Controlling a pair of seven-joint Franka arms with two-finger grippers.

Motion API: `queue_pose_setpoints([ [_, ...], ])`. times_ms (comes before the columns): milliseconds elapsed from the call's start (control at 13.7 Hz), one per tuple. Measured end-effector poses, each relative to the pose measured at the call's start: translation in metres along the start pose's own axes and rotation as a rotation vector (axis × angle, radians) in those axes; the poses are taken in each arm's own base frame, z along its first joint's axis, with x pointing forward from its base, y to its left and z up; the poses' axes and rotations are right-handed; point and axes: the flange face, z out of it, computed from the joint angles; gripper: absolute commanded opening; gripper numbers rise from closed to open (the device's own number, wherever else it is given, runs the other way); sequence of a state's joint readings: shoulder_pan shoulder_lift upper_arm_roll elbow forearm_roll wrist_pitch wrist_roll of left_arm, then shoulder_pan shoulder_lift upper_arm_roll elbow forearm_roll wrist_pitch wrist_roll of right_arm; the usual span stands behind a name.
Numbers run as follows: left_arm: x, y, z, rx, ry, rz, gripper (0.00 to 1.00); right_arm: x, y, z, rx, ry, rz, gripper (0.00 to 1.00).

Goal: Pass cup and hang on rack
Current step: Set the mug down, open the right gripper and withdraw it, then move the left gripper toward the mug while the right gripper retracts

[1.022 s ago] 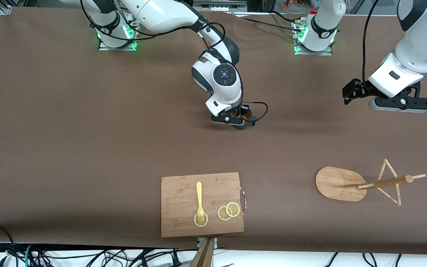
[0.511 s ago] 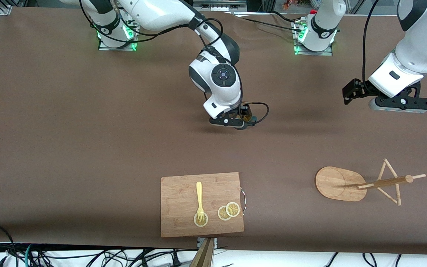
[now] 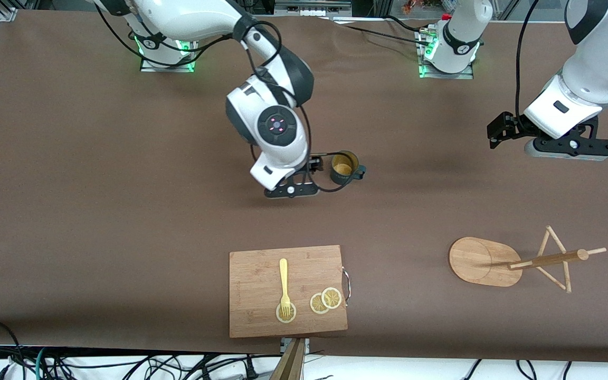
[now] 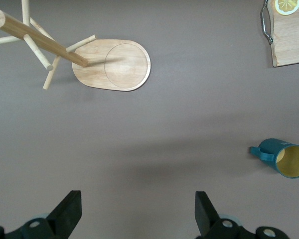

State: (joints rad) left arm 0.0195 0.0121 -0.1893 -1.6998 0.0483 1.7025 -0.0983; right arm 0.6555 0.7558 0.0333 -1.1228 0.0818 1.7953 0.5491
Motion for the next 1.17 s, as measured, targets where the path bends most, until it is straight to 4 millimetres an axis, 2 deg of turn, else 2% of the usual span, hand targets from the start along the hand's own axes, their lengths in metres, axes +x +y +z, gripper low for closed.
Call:
queue_pose_setpoints([
  [438,0.002,0.003,0.003,-0.001,-0.004,0.006,1.00,0.027,0.081,-0.046,-0.040,-0.001,-0.066,1.00],
  [657,0.008,0.002,0.017,-0.004,-0.029,0.005,1.00,0.043,0.140,-0.067,-0.060,-0.015,-0.068,1.00],
  [876,0.017,0.004,0.041,-0.008,-0.071,0.011,1.00,0.049,0.205,-0.097,-0.089,-0.034,-0.059,1.00],
  [1022,0.018,0.022,0.058,-0.010,-0.119,0.051,1.00,0.048,0.249,-0.113,-0.110,-0.061,-0.057,1.00],
  [1168,0.015,0.055,0.083,-0.017,-0.204,0.123,1.00,0.048,0.291,-0.129,-0.107,-0.071,-0.038,1.00],
])
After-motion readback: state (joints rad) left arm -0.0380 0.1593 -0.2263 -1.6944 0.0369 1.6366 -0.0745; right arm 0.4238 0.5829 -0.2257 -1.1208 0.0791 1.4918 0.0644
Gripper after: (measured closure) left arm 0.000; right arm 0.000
